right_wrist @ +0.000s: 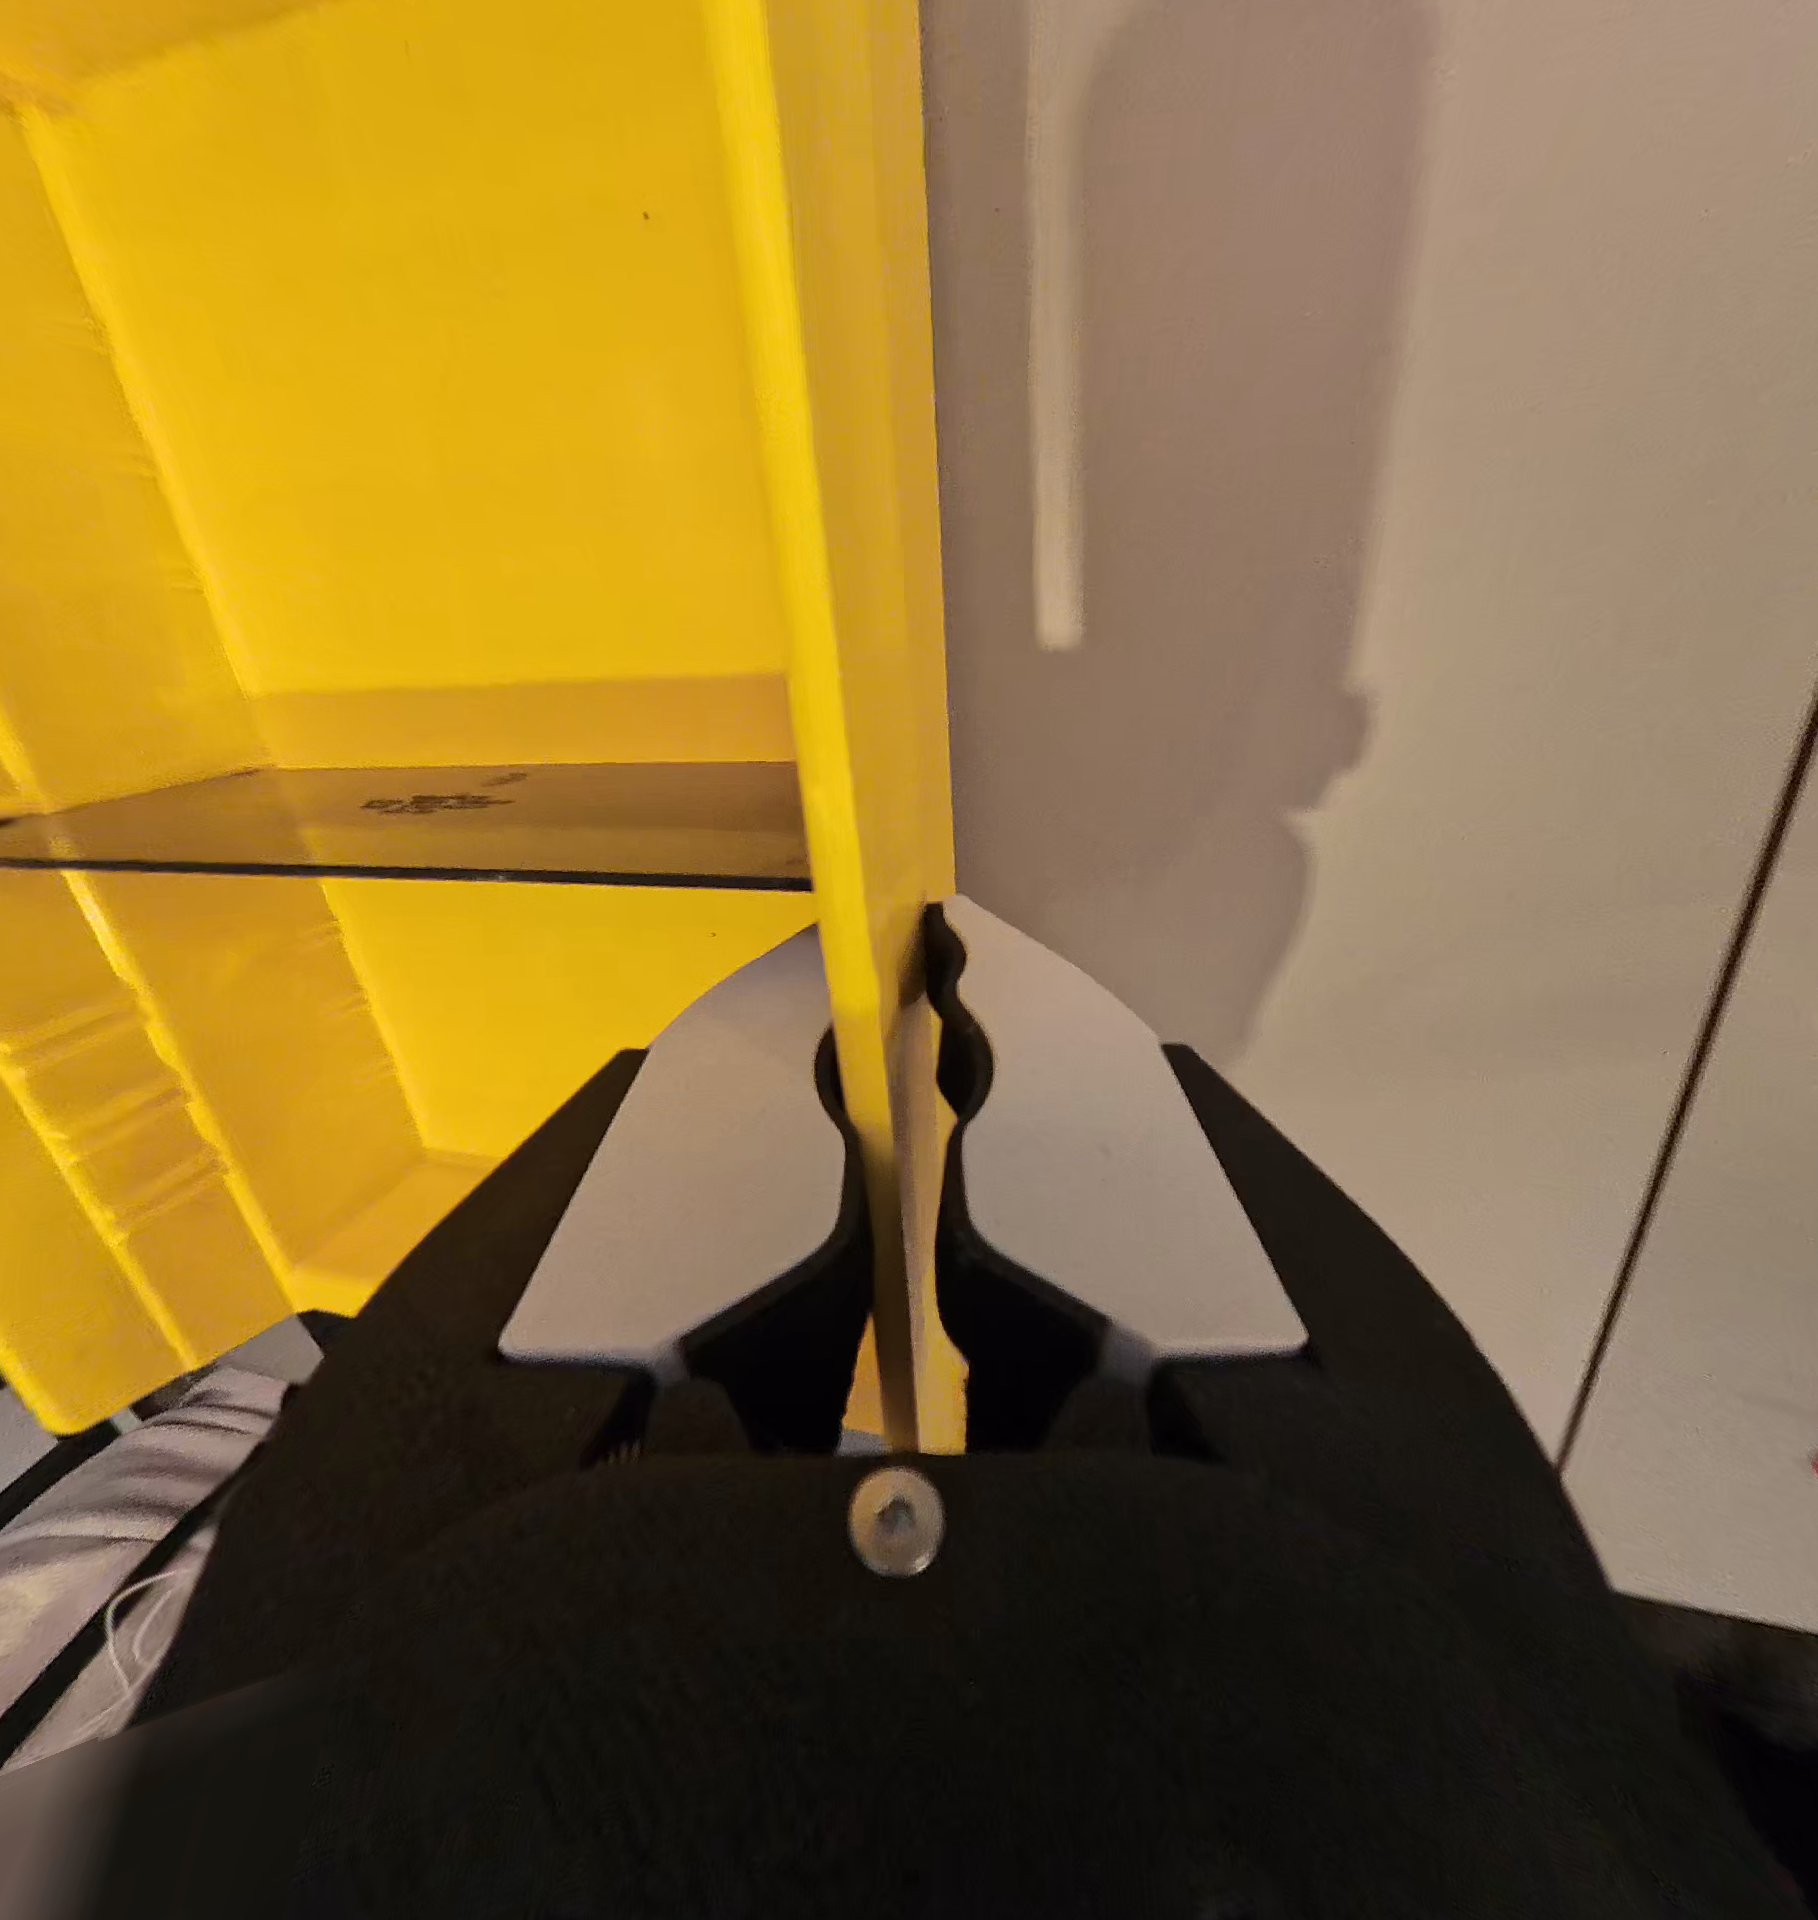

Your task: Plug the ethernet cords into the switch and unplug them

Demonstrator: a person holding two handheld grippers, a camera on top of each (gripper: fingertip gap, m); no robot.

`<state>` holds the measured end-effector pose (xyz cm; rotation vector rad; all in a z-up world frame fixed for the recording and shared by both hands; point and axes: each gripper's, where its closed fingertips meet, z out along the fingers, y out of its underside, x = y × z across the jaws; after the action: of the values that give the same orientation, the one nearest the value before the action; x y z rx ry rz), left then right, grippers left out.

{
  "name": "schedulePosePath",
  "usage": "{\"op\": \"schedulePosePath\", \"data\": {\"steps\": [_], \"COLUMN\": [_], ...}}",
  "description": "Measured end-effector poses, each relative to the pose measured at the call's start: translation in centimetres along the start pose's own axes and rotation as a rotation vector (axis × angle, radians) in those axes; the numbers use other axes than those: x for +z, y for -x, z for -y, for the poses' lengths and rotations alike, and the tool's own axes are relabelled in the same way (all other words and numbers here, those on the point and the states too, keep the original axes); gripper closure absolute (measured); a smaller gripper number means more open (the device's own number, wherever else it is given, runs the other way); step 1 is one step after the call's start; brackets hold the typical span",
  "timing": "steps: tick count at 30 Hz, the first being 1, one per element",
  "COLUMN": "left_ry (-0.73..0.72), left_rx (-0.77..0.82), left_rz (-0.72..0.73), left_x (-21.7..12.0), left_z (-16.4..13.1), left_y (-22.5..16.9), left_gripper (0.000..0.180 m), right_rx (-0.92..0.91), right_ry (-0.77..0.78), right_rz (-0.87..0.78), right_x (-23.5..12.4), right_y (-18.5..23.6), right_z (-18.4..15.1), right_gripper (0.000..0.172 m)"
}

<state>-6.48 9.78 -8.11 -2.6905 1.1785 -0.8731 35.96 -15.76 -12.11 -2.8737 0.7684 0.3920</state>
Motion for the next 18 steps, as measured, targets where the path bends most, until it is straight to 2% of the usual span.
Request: {"op": "schedulePosePath", "data": {"steps": [3,5,8,12,18], "left_ry": [0.124,0.186,0.260,0.271,0.243], "left_rx": [0.015,0.034,0.072,0.052,-0.019], "left_rz": [0.036,0.033,0.055,0.049,0.094], "left_x": [0.9,1.3,1.2,0.5,-3.4], "left_z": [-0.4,-0.5,-0.5,-0.8,-2.3], "left_y": [-0.2,-0.8,-0.7,0.3,6.1], "left_gripper": [0.145,0.163,0.166,0.167,0.170], "right_rx": [-0.005,-0.021,-0.064,-0.114,-0.132], "right_ry": [-0.019,-0.017,-0.006,-0.001,-0.001], "right_rz": [0.008,0.006,0.008,0.030,0.035], "right_x": [0.6,0.8,1.1,2.0,3.0], "right_y": [0.2,0.7,2.1,4.6,8.2], "right_z": [0.4,0.5,0.4,0.3,0.4], "right_gripper": [0.162,0.162,0.162,0.159,0.159]}}
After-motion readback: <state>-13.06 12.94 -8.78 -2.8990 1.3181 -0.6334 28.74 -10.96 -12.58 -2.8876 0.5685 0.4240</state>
